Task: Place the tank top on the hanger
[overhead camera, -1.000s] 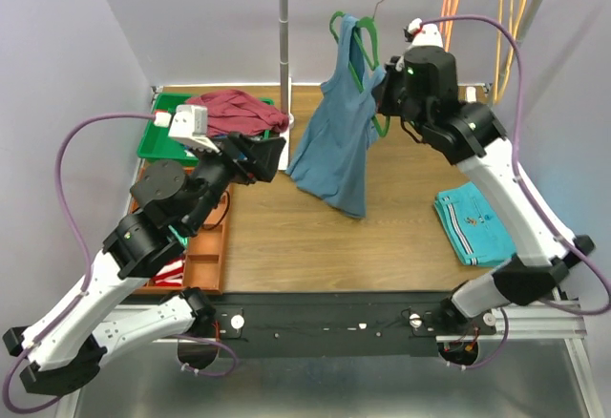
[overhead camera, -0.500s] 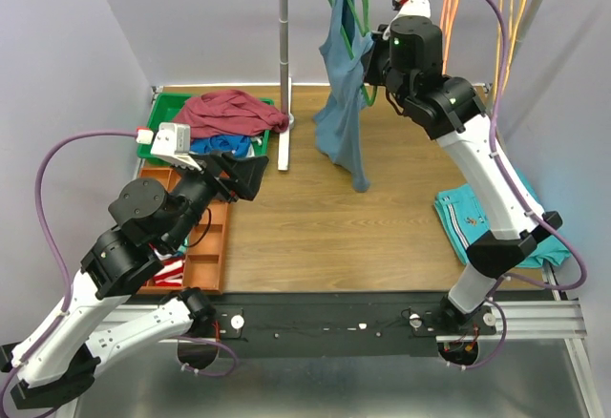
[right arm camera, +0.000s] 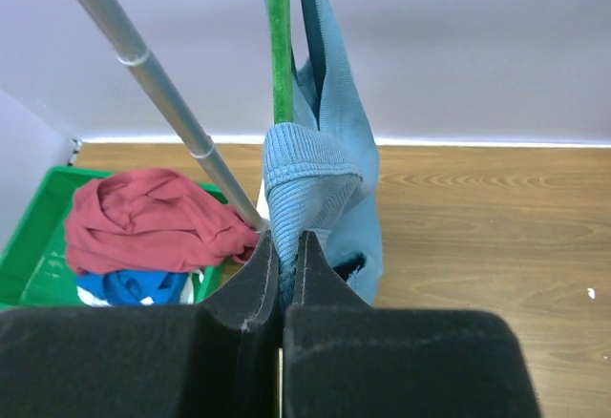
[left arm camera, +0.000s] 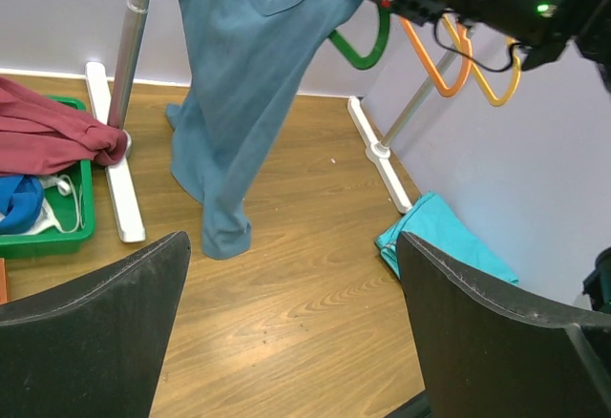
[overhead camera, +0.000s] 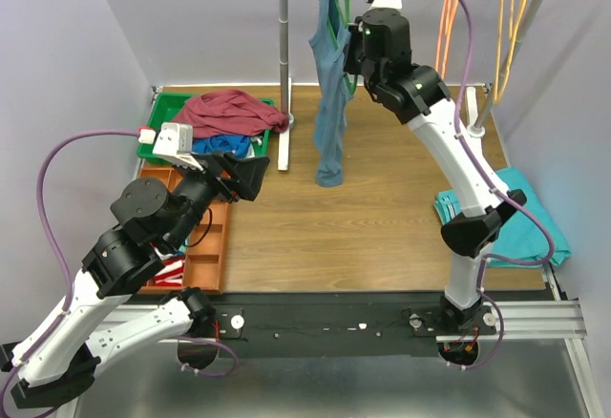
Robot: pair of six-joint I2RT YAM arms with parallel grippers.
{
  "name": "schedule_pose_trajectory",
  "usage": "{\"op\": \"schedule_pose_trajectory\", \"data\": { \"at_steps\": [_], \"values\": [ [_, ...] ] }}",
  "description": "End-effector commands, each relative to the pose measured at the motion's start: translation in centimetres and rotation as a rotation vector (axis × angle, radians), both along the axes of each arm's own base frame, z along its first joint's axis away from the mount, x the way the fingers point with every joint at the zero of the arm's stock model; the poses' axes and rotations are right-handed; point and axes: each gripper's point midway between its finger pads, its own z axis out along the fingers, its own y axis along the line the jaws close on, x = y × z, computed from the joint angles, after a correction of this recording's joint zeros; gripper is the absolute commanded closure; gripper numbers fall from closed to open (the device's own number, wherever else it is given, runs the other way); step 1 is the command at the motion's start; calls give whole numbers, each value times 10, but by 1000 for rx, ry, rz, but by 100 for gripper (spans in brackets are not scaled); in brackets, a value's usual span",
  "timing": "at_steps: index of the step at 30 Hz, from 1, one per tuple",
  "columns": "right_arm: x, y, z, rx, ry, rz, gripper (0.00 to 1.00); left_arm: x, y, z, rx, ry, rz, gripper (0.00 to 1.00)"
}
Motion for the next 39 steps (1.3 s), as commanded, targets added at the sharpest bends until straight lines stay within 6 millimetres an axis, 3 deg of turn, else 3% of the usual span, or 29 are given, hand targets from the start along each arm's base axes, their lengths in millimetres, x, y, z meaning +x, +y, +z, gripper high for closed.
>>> {"op": "schedule_pose_trajectory", "data": {
  "at_steps": [1,8,17,19,21,22,24,27,29,30,31,32,33,36,37,38,39],
  "values": [
    [8,2,39,76,-120,-28,99,-2,3,-6,20,9,1,4],
    [15,7,32,78,-115,-27,99,-2,4,-7,21,11,9,4],
    [16,24,-2,83,-32,40,99,3,0,-21,31,41,19,4],
    [15,27,-11,77,-13,46,94,4,0,-28,36,53,22,4],
    [9,24,-7,90,-12,53,85,3,0,-31,29,60,23,4],
    [6,25,-5,100,-12,67,73,3,0,-35,35,65,23,4],
    [-1,24,-3,118,-6,86,60,2,2,-40,41,70,24,2],
    [-12,27,2,138,15,125,47,3,6,-53,65,94,45,1],
    [-23,24,7,150,24,142,42,3,4,-62,80,116,41,1],
    [-25,23,-2,152,47,141,40,3,2,-65,83,126,36,1],
    [-37,19,12,177,24,160,35,2,0,-70,89,135,27,1],
    [-41,16,10,184,29,163,33,3,-1,-75,98,148,26,1],
    [-45,16,0,183,50,167,32,3,-3,-79,104,158,22,1],
    [-72,3,18,229,25,194,28,5,-8,-94,127,193,15,1],
    [-76,3,1,219,57,202,27,5,-8,-99,128,207,16,1],
    [-93,-7,17,248,25,216,27,6,-11,-102,128,216,13,1],
    [-100,-10,11,261,38,221,27,6,-12,-104,128,222,7,1]
  ]
}}
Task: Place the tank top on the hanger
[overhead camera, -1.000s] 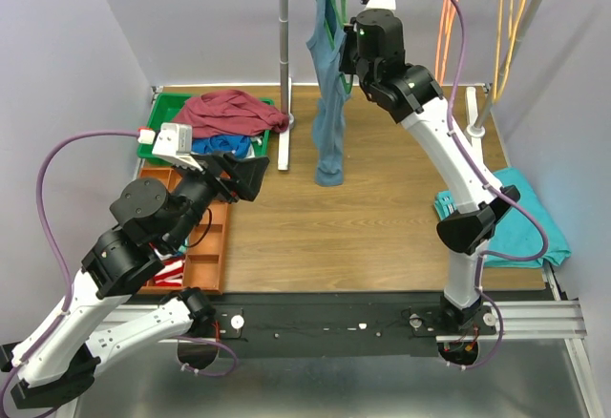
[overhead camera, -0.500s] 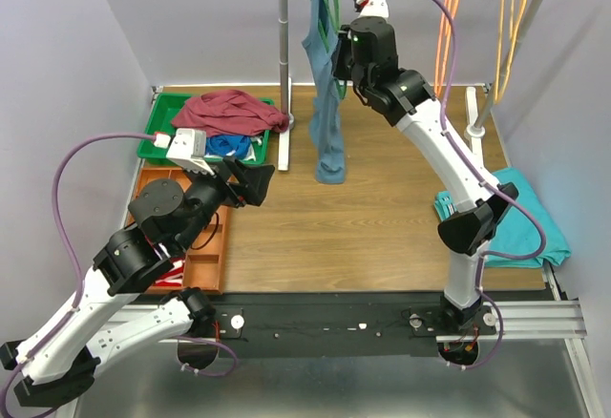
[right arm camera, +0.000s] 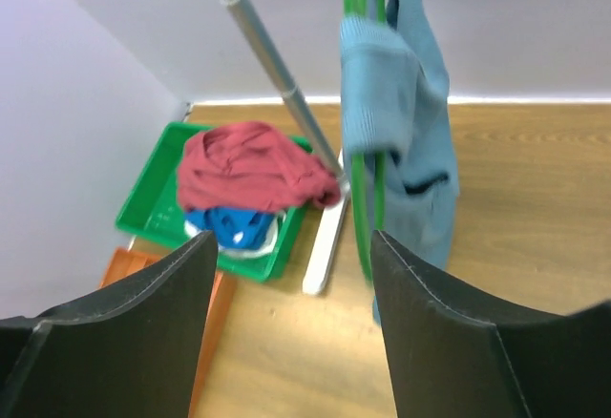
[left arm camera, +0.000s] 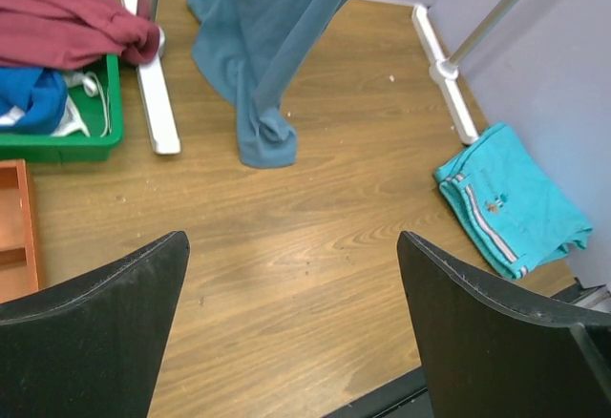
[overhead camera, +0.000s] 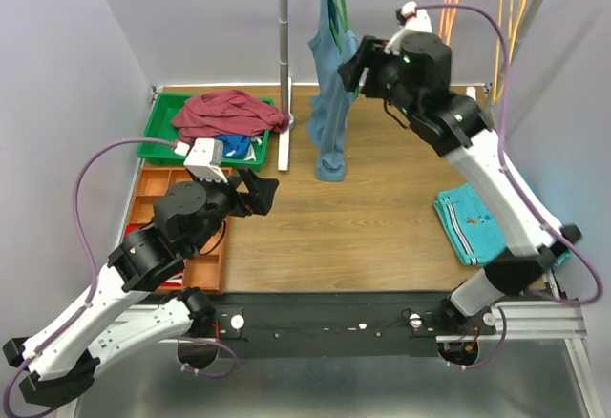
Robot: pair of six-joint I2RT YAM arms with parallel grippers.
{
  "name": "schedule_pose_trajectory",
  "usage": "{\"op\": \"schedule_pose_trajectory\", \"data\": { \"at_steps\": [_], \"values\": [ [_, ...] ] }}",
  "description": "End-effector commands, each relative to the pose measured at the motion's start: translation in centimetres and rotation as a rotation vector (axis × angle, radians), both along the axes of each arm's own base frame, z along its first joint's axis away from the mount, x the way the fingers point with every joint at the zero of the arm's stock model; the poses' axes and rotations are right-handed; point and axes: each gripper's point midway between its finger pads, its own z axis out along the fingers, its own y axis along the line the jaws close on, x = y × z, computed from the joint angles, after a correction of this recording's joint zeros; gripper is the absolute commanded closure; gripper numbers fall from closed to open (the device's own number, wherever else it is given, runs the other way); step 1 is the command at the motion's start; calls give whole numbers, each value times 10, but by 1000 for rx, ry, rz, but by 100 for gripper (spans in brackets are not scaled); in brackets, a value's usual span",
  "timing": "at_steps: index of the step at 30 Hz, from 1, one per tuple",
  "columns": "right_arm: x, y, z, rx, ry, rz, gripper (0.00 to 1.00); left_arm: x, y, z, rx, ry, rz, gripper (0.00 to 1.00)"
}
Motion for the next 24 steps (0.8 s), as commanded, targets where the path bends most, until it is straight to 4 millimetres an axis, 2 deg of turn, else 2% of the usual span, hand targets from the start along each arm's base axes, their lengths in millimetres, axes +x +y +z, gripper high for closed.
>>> {"op": "schedule_pose_trajectory", "data": {
  "at_steps": [1,2,3,4,5,6,8,9,10,11,12,13,15,16,18,19,22,23,24],
  "values": [
    [-46,-11,5,94,6,74,27,0,-9,-27,18,71,-15,1],
    [-51,-14,-20,74,52,77,27,0,-12,-29,8,73,-26,1],
    [-67,-22,-14,108,41,85,27,0,-14,-31,7,75,-32,1],
    [-78,-23,-14,130,37,109,24,1,-15,-42,21,90,-31,1],
    [-84,-23,-53,104,103,122,22,2,-16,-46,22,94,-27,1],
    [-101,-31,-46,150,84,140,20,3,-16,-52,28,103,-20,1],
    [-119,-27,-67,186,118,204,16,4,-18,-64,38,128,-22,1],
    [-127,-27,-105,185,190,211,15,2,-23,-69,43,141,-42,1],
    [-143,-27,-104,222,184,259,9,2,-25,-75,52,151,-56,1],
    [-150,-29,-115,230,203,266,6,1,-26,-77,60,155,-63,1],
    [-156,-32,-148,216,267,257,4,1,-28,-80,73,163,-69,1],
    [-164,-37,-149,227,258,262,2,0,-28,-84,83,173,-72,1],
    [-170,-44,-166,203,281,250,0,1,-27,-94,101,194,-66,1],
    [-175,-48,-181,178,306,244,0,-1,-28,-106,111,220,-68,1],
    [-178,-59,-188,151,306,211,0,-2,-29,-119,106,248,-65,1],
    [-181,-63,-202,134,328,200,0,-4,-28,-135,117,279,-58,1],
    [-187,-68,-213,151,302,198,0,-4,-20,-156,116,335,5,1],
    [-186,-74,-229,133,314,170,0,-3,-17,-159,109,346,31,1],
    [-187,-77,-231,129,297,159,0,-2,-15,-161,104,347,49,1]
  ]
}}
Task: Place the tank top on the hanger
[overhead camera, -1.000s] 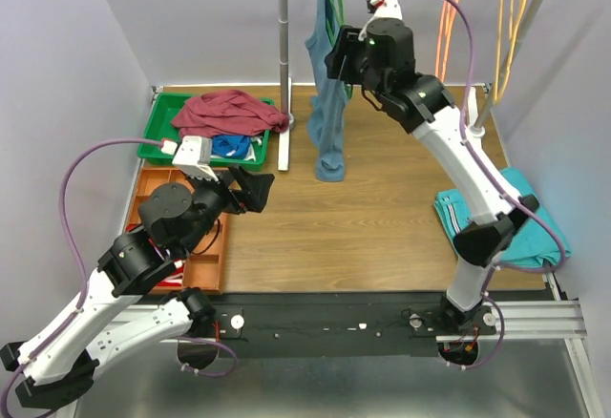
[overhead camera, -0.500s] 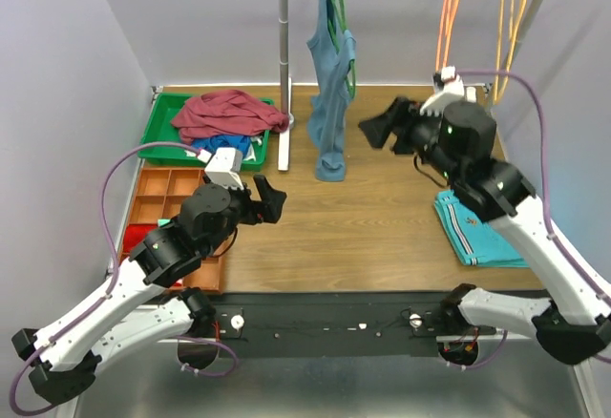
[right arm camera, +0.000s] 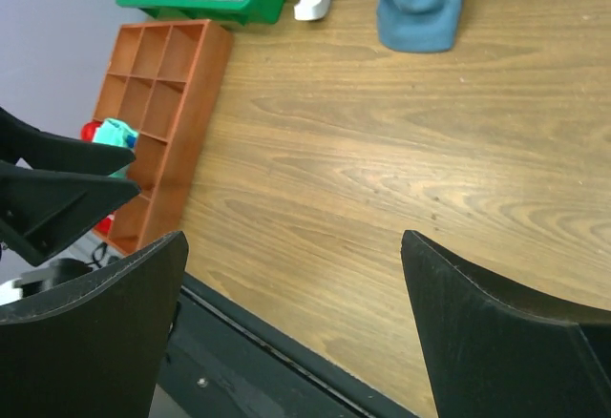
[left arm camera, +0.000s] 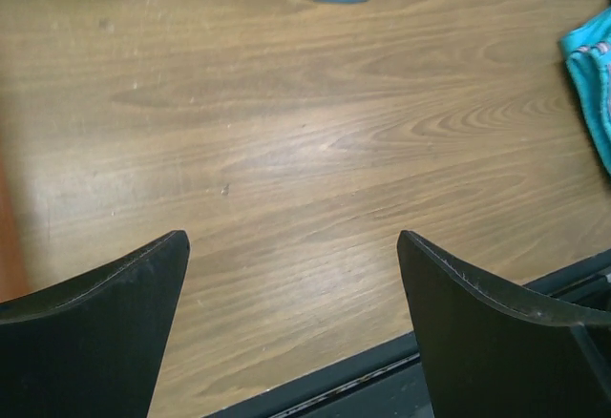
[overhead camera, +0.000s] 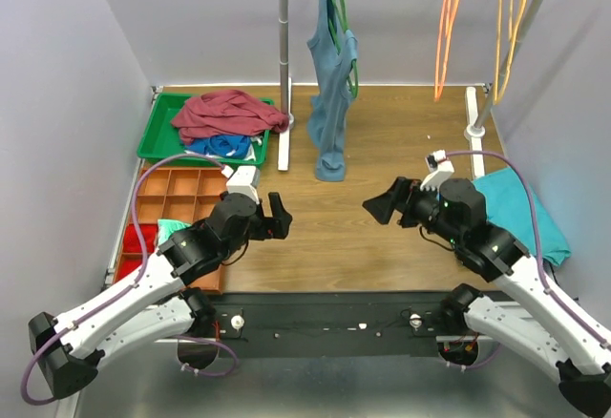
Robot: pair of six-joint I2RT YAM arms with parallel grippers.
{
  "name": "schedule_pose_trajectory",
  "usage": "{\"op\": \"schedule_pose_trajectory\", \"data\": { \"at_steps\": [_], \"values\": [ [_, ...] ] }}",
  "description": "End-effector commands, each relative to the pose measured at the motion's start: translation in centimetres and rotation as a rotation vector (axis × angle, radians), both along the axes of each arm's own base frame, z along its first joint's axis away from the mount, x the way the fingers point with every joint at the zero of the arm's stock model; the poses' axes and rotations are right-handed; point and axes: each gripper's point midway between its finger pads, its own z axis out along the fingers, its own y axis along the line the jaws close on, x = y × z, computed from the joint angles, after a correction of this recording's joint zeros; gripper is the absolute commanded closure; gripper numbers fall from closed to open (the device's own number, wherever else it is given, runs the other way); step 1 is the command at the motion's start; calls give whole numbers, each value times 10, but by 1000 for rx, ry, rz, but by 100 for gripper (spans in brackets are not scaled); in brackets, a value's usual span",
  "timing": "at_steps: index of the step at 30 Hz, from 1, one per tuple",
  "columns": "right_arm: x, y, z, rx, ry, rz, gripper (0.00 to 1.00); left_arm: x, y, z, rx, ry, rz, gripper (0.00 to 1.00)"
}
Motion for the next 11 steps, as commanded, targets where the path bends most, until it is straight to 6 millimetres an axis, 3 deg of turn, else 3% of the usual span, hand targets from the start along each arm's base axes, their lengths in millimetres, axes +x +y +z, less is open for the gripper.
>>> {"op": "schedule_pose_trajectory", "data": {
  "at_steps": [1,2,4,6,7,11],
  "values": [
    [-4,-17,-31,-29,-10,-57,0,2,10,-23,-21,58,112,1],
    [-1,-27,-46,-67,1,-108,0,4,12,-27,-30,62,146,1],
    [1,-38,-53,-69,0,-171,0,3,12,-40,-56,89,176,1],
    [2,-41,-57,-61,-17,-188,0,6,12,-40,-89,57,187,1],
    [3,-38,-49,-29,-44,-184,0,6,16,-49,-81,55,197,1],
    [5,-37,-38,-8,-62,-188,0,6,25,-46,-79,17,213,1]
  ]
}}
